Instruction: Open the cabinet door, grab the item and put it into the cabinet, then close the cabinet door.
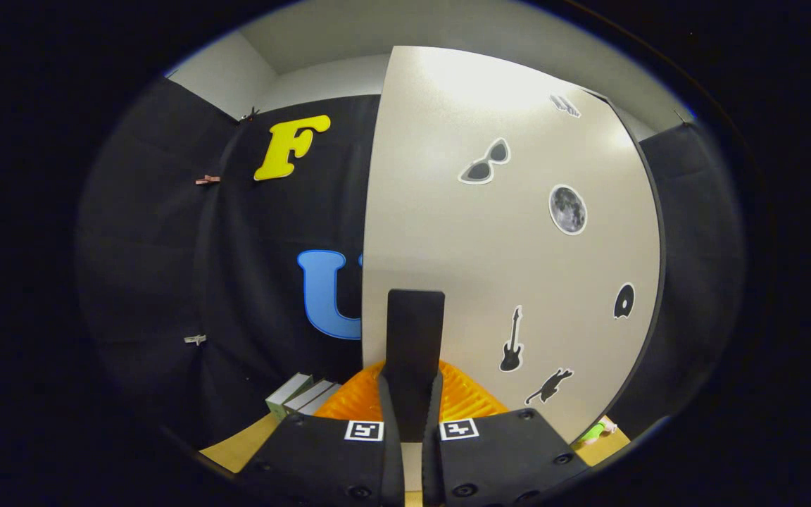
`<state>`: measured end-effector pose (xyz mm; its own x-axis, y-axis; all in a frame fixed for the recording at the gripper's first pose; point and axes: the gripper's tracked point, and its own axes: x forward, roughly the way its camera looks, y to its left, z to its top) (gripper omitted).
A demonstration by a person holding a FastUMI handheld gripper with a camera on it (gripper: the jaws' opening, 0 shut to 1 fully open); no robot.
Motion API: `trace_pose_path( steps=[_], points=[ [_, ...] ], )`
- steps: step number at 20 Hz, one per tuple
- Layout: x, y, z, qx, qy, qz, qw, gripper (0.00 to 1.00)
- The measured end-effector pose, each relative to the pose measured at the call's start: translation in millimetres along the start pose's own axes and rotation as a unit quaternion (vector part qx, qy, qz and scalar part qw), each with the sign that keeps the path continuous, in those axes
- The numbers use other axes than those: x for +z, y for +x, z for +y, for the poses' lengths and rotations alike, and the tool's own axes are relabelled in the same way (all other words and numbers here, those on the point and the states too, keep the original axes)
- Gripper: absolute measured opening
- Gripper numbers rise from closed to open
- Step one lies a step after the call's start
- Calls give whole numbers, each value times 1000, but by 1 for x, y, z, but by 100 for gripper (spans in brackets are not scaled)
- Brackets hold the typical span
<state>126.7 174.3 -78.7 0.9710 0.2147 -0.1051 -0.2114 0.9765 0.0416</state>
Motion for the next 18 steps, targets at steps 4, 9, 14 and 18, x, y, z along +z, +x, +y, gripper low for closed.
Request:
trace_pose_path(
  steps=[4, 9, 14, 18],
  points=[
    [3, -25, 1, 31, -2, 9, 999, 14],
    [8, -55, -4, 51, -2, 9, 999, 14],
    [10, -78, -14, 65, 1, 10, 998, 14],
    [11, -95, -29, 82, 3, 15, 997, 14]
  ],
)
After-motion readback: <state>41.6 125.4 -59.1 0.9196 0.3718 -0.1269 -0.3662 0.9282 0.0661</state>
